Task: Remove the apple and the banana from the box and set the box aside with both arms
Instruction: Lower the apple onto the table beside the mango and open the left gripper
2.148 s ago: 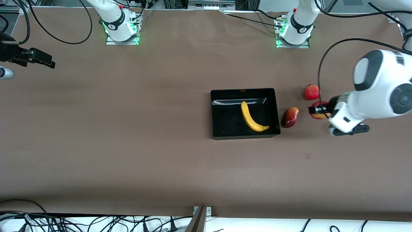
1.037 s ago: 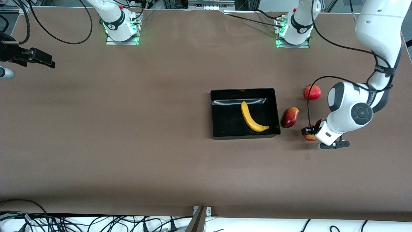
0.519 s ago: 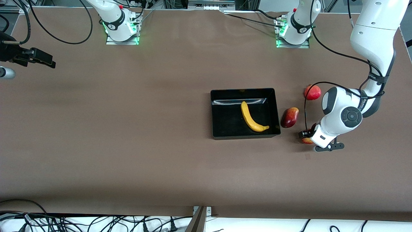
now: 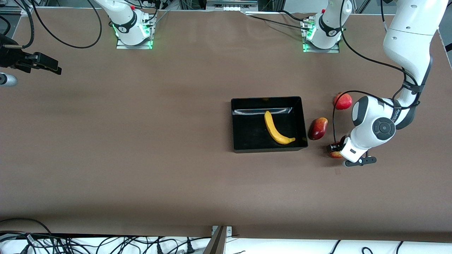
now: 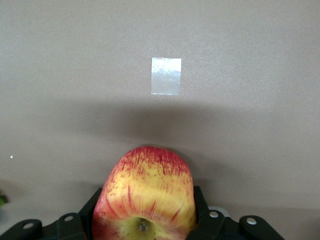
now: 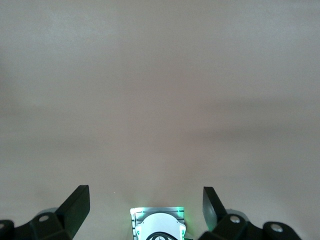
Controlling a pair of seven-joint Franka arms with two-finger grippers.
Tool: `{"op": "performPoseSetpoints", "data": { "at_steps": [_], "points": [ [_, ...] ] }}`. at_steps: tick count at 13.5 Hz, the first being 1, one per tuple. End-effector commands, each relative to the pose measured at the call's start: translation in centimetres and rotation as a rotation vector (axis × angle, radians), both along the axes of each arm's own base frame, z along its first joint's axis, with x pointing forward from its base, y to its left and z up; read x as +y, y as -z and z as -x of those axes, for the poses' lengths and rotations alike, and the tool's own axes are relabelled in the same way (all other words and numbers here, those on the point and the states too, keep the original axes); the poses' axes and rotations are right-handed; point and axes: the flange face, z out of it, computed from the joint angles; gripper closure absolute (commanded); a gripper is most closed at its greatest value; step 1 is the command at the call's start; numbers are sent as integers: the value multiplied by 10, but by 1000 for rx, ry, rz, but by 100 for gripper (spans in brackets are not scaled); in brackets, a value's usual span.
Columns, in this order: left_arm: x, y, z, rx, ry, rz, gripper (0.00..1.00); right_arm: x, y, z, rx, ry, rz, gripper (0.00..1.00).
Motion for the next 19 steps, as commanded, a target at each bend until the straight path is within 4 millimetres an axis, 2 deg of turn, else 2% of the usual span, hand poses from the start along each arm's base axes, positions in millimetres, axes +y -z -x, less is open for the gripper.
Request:
{"op": "performPoseSetpoints", "data": {
  "at_steps": [1, 3, 4, 5, 9, 12, 14, 16, 19],
  "points": [
    [-3, 4, -9, -20, -1, -22, 44, 4, -6, 3, 4, 4, -15, 0],
    [-3, 8, -8, -17, -7, -37, 31, 3, -6, 3, 4, 4, -15, 0],
    [-2, 8, -9, -19, -4, -40, 12, 3, -6, 3, 4, 6, -15, 0],
    [-2, 8, -9, -19, -4, -40, 0, 2, -6, 3, 2, 6, -14, 0],
    [-2, 0, -10, -24, -17, -42, 0, 3, -6, 3, 4, 4, -15, 0],
    [-8, -46, -10, -5, -46, -63, 0, 3, -6, 3, 4, 4, -15, 0],
    [-29, -89, -4, 46, -71, -89, 0, 3, -6, 3, 4, 4, -15, 0],
    [-51, -126, 1, 33, -137, -37, 0, 3, -6, 3, 2, 4, -15, 0],
    [-91, -157, 8, 0, -257, -22, 0, 6, -6, 2, 1, 3, -20, 0]
  ]
}}
